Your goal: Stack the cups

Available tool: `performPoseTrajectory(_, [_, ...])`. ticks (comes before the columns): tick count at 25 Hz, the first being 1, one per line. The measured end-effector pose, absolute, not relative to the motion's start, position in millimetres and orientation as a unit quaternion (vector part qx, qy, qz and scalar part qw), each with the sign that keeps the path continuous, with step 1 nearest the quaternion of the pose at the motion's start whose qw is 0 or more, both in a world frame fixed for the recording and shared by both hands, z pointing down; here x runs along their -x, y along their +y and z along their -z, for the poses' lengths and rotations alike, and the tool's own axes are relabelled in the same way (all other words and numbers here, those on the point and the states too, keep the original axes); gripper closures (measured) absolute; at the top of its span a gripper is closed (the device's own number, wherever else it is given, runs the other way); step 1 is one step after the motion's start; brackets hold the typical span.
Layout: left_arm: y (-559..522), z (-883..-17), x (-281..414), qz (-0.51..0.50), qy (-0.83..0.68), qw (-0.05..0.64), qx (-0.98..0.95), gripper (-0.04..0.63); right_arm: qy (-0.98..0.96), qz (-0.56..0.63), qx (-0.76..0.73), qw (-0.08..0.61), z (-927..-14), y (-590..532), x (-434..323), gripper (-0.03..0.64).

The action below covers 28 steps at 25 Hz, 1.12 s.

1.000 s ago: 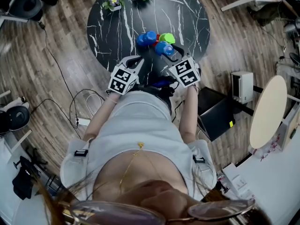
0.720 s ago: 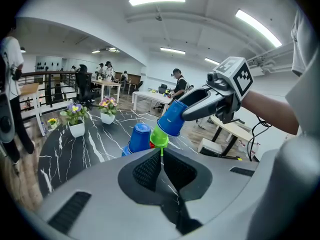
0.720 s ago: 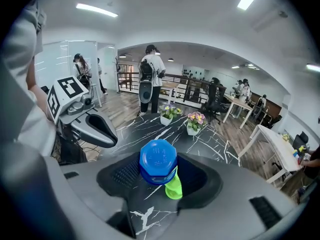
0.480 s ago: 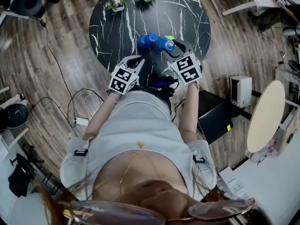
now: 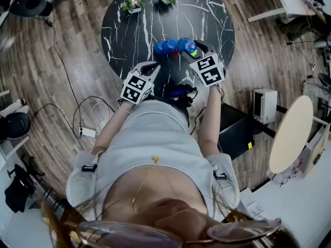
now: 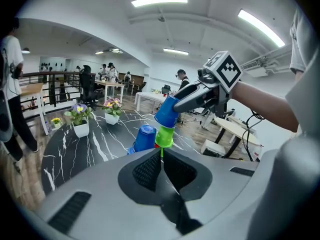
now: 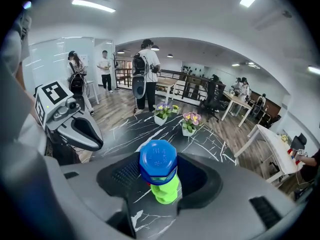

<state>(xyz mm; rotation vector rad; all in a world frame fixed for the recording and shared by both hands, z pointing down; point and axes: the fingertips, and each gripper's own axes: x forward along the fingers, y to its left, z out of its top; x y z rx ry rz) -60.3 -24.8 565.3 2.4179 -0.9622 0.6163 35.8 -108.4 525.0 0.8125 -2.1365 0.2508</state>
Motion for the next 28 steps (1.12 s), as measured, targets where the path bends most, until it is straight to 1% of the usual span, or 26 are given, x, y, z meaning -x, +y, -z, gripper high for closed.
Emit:
performPoseTrajectory(16, [-33,-571,71,-0.224,-0.368,0.24,-0.87,0.557,-0.839,-0.122,-0.306,0.433,-546,-124,-31,0.377])
performPoseTrajectory(28, [-38,-573,72,-0.225,-0.369,0.244,-0.868,0.557,-0.845,-0.129,-0.305,0.42,-548,-129,-27,0.376])
